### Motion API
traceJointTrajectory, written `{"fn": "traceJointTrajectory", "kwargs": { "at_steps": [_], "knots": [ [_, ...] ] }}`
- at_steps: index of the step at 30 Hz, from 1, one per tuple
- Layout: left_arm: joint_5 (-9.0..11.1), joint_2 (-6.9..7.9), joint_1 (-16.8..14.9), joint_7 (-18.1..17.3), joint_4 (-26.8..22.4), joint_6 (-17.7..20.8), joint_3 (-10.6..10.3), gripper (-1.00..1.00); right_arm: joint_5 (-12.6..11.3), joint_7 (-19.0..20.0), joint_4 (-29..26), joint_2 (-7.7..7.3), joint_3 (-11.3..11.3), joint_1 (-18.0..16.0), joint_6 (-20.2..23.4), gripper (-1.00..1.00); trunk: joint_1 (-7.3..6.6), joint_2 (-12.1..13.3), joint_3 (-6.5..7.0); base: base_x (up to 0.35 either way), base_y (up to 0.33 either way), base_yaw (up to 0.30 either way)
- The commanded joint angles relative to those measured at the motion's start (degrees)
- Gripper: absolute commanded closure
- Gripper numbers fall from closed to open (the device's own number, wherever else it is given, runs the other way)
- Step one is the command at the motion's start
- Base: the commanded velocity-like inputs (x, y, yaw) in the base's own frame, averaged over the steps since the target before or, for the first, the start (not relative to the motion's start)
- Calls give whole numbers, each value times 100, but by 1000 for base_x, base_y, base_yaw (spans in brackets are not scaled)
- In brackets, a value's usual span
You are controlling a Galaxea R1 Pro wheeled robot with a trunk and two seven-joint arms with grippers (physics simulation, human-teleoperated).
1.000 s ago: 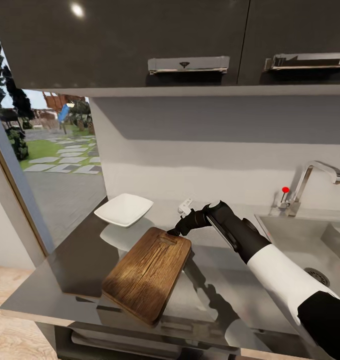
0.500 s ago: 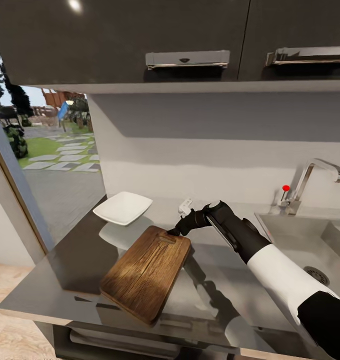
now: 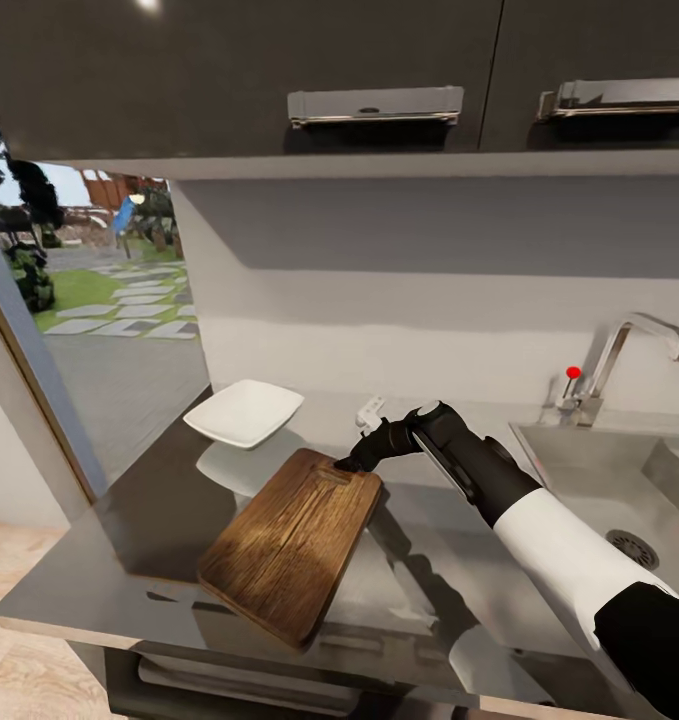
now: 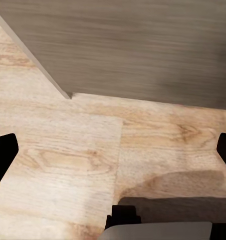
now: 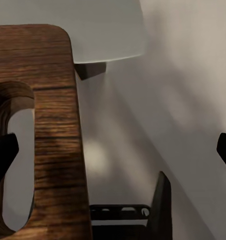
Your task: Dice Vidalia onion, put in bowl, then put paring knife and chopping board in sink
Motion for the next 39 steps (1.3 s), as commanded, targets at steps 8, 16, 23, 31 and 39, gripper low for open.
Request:
{"fn": "traceJointTrajectory", "kwargs": {
  "at_steps": [8,16,23,31,39],
  "knots": [
    [10,-1,2,2,-8,-5,4,-100,1,9,-7,-4,11,-5,27,-100,0,-3,-53,0,0,0],
    [11,-1,2,2,-8,-6,4,-100,1,2,-4,-4,11,-5,27,-100,0,-3,-103,0,0,0],
    [10,-1,2,2,-8,-4,4,-100,6,1,-7,1,11,-5,27,-100,0,-3,-146,0,0,0],
    [11,-1,2,2,-8,-4,4,-100,39,-3,-12,14,60,-5,34,-100,0,-3,-196,0,0,0],
    [6,-1,2,2,-8,-6,3,-100,52,-31,-13,22,368,-5,36,-100,0,-3,-220,0,0,0]
  ]
}}
